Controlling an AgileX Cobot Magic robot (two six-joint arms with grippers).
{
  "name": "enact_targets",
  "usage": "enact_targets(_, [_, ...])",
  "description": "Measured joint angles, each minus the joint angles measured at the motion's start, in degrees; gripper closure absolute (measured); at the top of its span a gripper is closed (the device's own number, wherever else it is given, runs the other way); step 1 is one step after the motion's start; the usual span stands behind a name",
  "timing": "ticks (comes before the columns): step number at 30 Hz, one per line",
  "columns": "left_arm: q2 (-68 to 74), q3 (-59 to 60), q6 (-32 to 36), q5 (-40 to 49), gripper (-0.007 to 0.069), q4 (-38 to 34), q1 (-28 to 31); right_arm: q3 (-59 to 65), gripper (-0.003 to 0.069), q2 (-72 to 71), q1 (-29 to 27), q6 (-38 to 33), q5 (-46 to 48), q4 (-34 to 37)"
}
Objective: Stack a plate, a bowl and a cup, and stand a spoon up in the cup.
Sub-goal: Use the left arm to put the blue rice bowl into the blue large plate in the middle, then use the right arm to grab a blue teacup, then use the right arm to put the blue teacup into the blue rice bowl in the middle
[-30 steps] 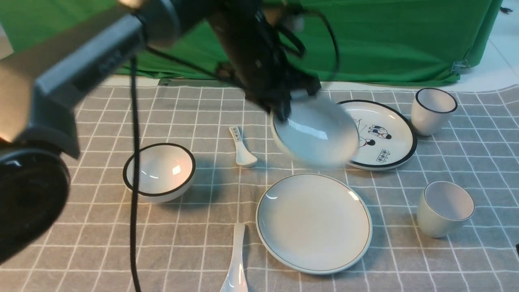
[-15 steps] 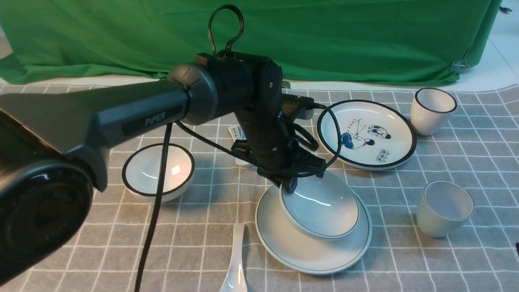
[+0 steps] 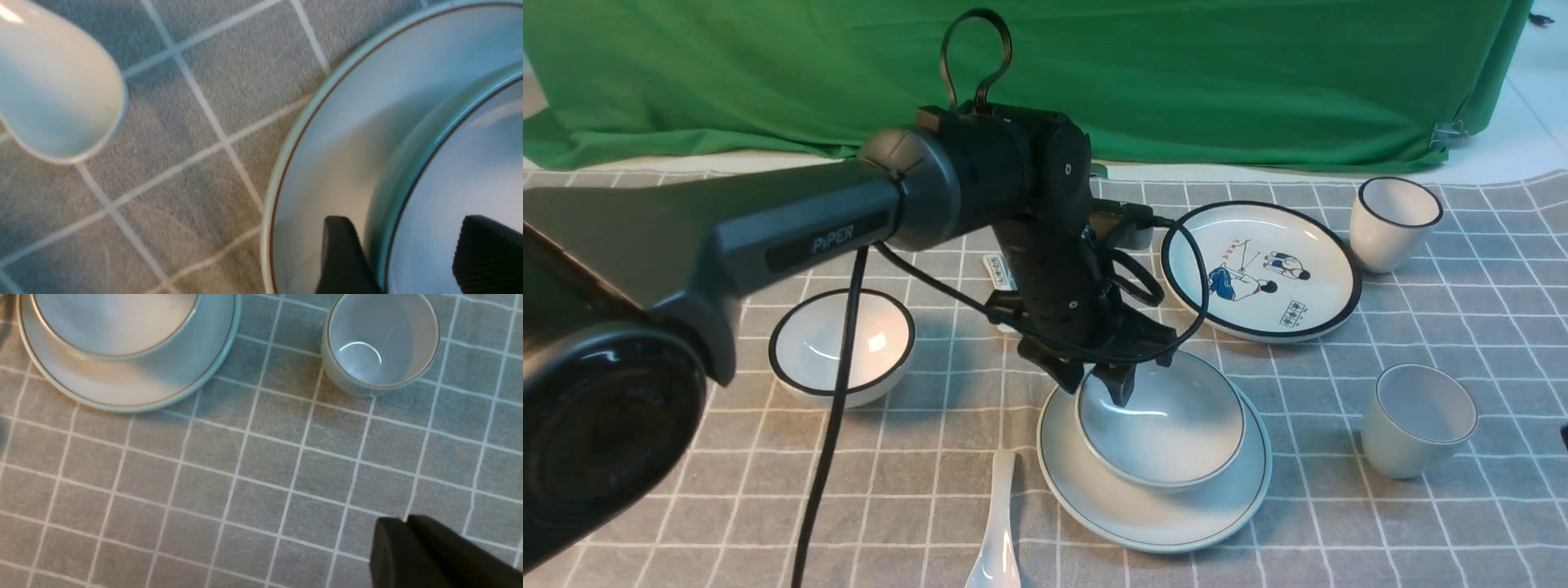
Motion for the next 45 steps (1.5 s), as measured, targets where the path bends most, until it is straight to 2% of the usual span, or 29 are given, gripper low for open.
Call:
enact_targets(3, [-3.1,0.0,-1.8,2.7,0.0246,3.8,0.0,-4.9,0.0592,7.0,-4.0,0.0,1.7,0.0])
enact_targets(6, [-7.0,0.0,-3.4,4.7,0.0323,8.6,0.0,-7.8,0.0574,12.5,-7.2,0.7,2.0,0.0])
enact_targets(7, [-10.4,0.0,-4.0,5.7,0.0396,10.3,0.1,-9.3,0.0532,16.3,-8.5,1.7,2.0,-0.1])
enact_targets(8, [-10.8,0.0,-4.0,5.8,0.0416,10.4,0.1,-9.5,0.0517,16.7,-8.6,1.8,2.0,-0.1])
enact_targets(9, [-13.8,0.0,-4.2,6.2,0.0501,10.8,0.1,-10.4,0.0449,19.6,-8.9,2.1,1.4,-0.1])
enact_targets(10, [-15.2,0.0,-4.3,6.2,0.0531,10.9,0.1,-10.8,0.0404,21.6,-9.0,2.1,0.8,-0.1])
enact_targets(11, [-17.3,0.0,-4.3,6.5,0.0578,10.8,0.1,-11.6,0.0327,24.1,-9.1,2.2,0.0,-0.1])
enact_targets(12, [-17.6,0.0,-4.3,6.5,0.0578,10.8,0.1,-11.7,0.0327,24.5,-9.2,2.2,-0.1,-0.1])
enact_targets(13, [-20.2,0.1,-4.3,6.6,0.0603,10.8,0.1,-12.7,0.0247,27.7,-9.2,2.3,-1.1,0.2])
enact_targets(14, [-22.4,0.7,-4.3,6.5,0.0612,10.8,0.1,-13.5,0.0215,30.3,-9.2,2.3,-1.8,0.2])
enact_targets(17, [-27.2,4.8,-4.3,4.7,0.0615,11.0,0.1,-14.6,0.0192,34.9,-9.2,2.4,-3.6,0.2])
enact_targets(22, [-35.7,17.3,-5.8,-0.9,0.0615,11.1,0.1,-15.0,0.0204,39.9,-9.2,2.8,-5.7,1.1])
enact_targets(25, [-39.3,23.1,-6.7,-3.9,0.0615,11.1,0.1,-15.0,0.0237,41.5,-9.2,2.1,-5.9,2.2])
enact_targets(27, [-42.8,28.8,-7.7,-7.2,0.0615,11.2,0.1,-15.0,0.0376,42.9,-9.2,1.1,-6.0,3.1])
enact_targets(28, [-44.0,31.0,-8.0,-8.2,0.0615,11.2,0.1,-15.0,0.0468,43.2,-9.2,0.5,-6.0,3.4])
enact_targets(30, [-46.8,35.1,-9.2,-10.1,0.0615,11.3,0.1,-15.1,0.0572,43.4,-9.2,0.0,-5.5,4.0])
enact_targets(35, [-50.4,41.5,-12.0,-11.0,0.0615,13.0,0.1,-18.1,0.0580,40.3,-6.7,-0.1,-1.7,6.2])
enact_targets(40, [-50.8,44.0,-14.1,-11.4,0.0615,14.6,0.1,-24.6,0.0580,37.9,2.9,-0.1,1.5,7.8])
enact_targets(45, [-50.8,44.5,-14.8,-12.5,0.0615,14.8,0.1,-31.2,0.0580,42.1,11.9,0.7,1.9,8.6])
